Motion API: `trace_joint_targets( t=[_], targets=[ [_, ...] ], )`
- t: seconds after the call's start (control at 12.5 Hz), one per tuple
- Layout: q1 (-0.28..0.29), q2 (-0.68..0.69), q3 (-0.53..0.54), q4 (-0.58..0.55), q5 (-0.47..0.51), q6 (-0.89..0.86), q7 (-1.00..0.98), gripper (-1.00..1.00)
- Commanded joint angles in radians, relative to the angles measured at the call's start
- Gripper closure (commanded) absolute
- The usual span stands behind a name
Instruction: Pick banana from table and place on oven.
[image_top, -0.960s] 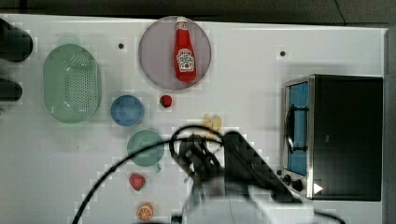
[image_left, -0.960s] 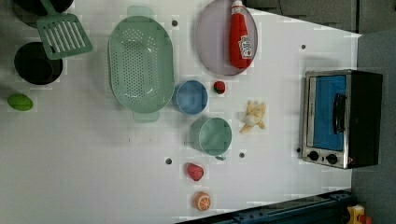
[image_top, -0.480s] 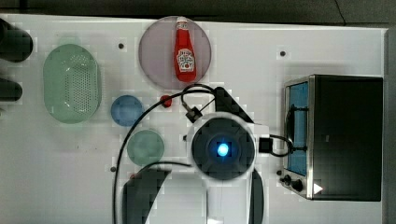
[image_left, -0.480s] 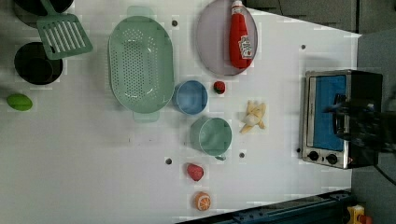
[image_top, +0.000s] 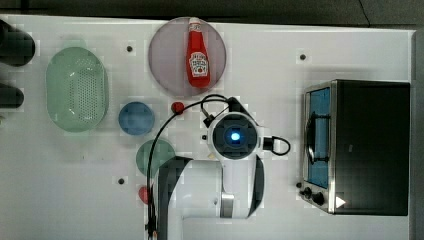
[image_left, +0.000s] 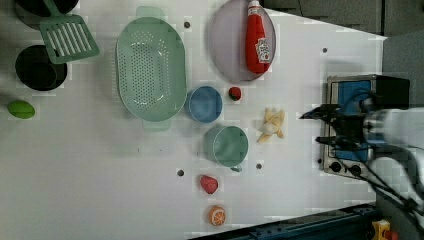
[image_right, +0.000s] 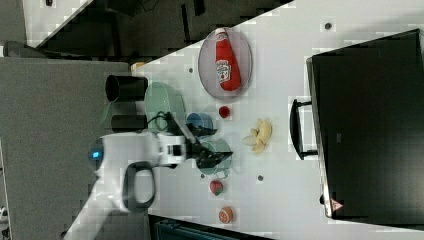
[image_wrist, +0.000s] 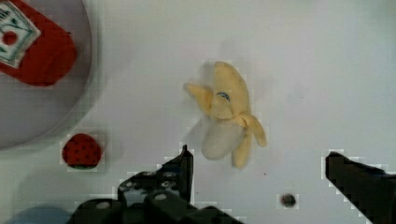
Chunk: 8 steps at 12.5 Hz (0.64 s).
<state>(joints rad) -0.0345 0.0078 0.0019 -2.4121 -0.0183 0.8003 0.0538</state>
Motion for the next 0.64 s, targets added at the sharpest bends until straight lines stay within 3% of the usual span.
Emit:
trace_joint_targets(
  t=[0.08, 0.64],
  targets=[
    [0.006, 0.061, -0.012, -0.007, 0.0, 0.074, 0.047, -1.0],
    [0.006, 0.268, -0.012, -0.072, 0.0, 0.375, 0.049, -1.0]
  ],
)
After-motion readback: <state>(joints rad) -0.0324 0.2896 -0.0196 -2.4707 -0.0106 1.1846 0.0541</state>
